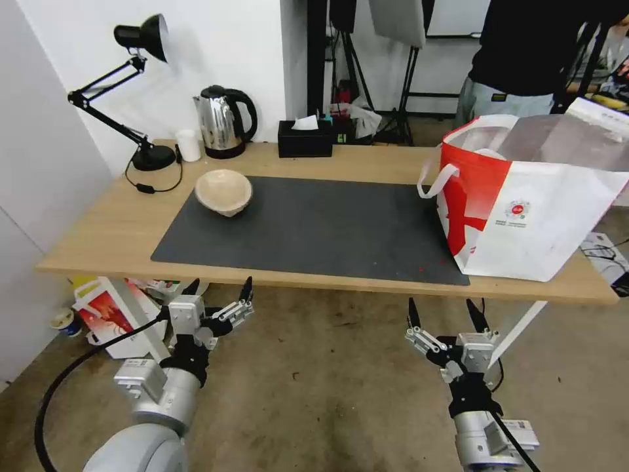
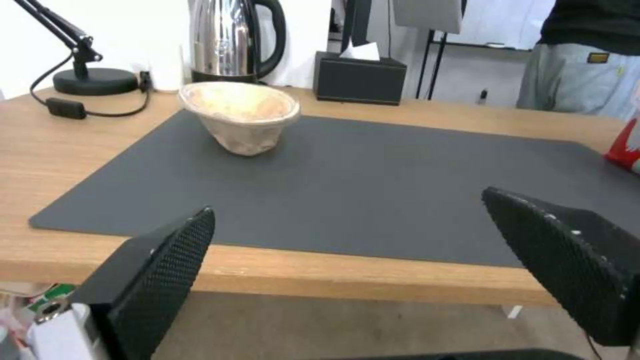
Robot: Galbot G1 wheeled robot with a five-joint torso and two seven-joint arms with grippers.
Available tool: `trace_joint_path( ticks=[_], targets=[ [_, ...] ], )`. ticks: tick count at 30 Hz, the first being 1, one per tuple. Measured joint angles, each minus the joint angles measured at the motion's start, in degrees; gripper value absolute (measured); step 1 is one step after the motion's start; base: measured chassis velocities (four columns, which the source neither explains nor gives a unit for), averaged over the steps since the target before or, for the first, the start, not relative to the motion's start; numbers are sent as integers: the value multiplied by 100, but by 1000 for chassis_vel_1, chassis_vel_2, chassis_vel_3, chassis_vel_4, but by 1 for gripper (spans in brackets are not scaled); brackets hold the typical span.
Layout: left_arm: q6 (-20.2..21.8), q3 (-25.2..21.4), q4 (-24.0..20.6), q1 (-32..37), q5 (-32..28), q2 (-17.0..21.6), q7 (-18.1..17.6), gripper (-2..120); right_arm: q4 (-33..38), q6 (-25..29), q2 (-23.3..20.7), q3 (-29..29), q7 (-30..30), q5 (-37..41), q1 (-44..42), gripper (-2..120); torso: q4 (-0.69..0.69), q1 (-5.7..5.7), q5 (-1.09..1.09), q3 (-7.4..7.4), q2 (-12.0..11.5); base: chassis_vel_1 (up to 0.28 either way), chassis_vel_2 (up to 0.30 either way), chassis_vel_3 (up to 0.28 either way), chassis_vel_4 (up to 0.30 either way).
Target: Pick up the trash from the table and place it into the takeout bag.
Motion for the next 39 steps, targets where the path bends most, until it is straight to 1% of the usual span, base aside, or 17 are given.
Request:
trace_joint_path(
  ticks=[24, 36, 39],
  targets=[
    [-17, -39, -16, -5, -9, -1, 21, 100, -1, 14, 41, -13, 22, -61, 23, 100, 0, 0, 0, 0, 0, 0, 0, 0, 0],
    [-33, -84, -117, -42, -170, 36, -51, 100, -4, 13, 42, -13, 27, -61, 23, 100, 0, 0, 0, 0, 0, 0, 0, 0, 0],
    [-1, -118, -186, -114, -423, 88, -134, 100, -4, 13, 42, -14, 28, -61, 23, 100, 0, 0, 0, 0, 0, 0, 0, 0, 0]
  ],
)
